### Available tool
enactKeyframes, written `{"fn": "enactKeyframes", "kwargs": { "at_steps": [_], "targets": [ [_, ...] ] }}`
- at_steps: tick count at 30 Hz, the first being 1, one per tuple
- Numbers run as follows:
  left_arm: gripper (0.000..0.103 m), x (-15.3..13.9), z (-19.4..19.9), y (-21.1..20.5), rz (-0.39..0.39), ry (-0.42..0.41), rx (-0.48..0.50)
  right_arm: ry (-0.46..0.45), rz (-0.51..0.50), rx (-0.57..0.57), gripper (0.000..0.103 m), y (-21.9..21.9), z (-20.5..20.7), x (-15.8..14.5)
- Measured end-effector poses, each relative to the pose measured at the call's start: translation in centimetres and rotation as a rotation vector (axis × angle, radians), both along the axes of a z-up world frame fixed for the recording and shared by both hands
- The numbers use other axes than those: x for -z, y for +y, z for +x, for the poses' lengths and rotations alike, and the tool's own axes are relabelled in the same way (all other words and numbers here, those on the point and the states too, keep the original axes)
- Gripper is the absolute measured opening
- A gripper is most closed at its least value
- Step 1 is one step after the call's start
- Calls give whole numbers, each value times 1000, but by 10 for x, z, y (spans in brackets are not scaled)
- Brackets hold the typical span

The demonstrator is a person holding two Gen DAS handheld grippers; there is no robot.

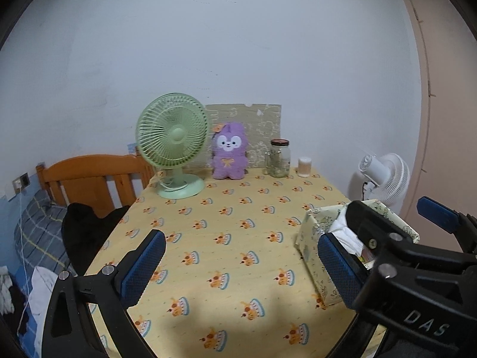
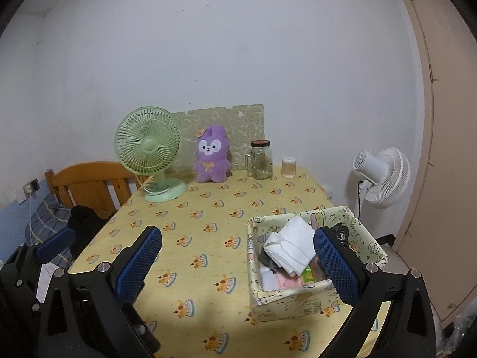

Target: Organize soft objects

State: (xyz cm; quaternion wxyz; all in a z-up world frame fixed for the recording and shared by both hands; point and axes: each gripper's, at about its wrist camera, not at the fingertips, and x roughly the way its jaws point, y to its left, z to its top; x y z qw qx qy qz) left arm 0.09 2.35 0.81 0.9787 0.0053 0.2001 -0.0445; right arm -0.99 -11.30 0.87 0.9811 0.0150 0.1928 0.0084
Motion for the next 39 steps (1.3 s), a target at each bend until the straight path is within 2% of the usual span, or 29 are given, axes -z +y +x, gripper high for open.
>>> {"fn": "enactKeyframes", "kwargs": {
  "at_steps": [14,39],
  "targets": [
    [103,-2,-8,19,-19,-15,-47,-23,2,8,103,4,-10,-3],
    [103,-3,-10,15,2,-18,-66,-28,7,30,103,-8,-9,0]
  ]
}}
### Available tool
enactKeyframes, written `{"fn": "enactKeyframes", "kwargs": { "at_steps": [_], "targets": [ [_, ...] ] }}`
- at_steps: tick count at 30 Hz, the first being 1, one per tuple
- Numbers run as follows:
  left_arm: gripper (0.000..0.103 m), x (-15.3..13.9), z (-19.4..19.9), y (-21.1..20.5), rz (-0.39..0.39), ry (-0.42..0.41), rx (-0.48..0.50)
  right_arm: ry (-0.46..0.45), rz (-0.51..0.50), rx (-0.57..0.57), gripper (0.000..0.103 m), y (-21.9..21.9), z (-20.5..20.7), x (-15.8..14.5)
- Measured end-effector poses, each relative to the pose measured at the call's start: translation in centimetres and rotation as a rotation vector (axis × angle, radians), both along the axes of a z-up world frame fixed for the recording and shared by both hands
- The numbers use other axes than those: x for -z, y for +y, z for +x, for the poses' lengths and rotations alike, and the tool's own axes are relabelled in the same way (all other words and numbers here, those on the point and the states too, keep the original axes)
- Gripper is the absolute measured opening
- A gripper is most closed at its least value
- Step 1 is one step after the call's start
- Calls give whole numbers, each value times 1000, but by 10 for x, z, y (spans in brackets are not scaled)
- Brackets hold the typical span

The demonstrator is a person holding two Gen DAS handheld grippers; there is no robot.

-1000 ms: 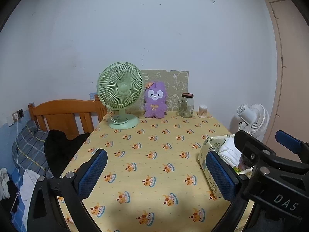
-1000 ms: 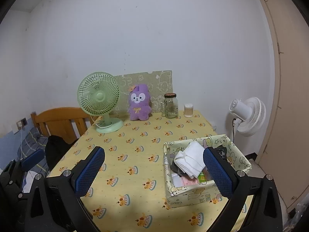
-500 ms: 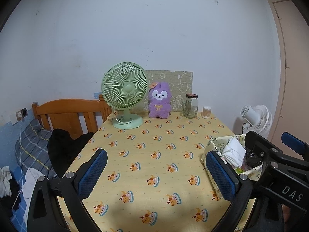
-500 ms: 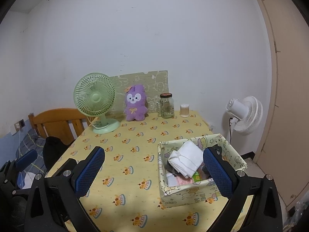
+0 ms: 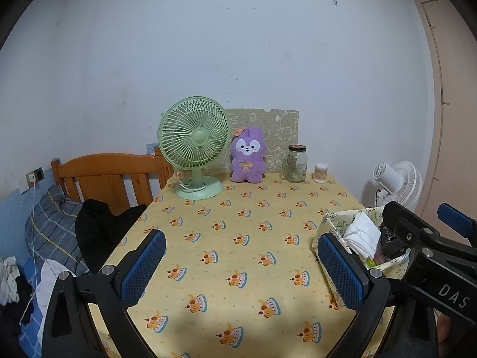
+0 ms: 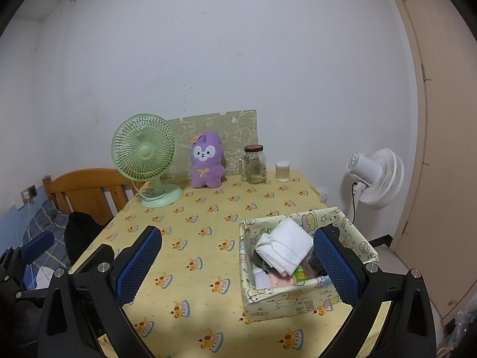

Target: Organize soft objects

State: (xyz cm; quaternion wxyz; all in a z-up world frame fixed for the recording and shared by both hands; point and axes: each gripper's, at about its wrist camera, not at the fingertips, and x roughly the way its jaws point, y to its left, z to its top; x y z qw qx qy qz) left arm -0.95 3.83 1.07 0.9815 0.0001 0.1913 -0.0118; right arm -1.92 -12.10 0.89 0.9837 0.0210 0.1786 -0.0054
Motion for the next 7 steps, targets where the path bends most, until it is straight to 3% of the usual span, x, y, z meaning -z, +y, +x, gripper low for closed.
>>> {"fn": "enactKeyframes", "kwargs": {
  "at_steps": [7],
  "targets": [
    [103,0,3,-5,12,-2,12,9,7,23,103,-5,3,3]
  ]
}}
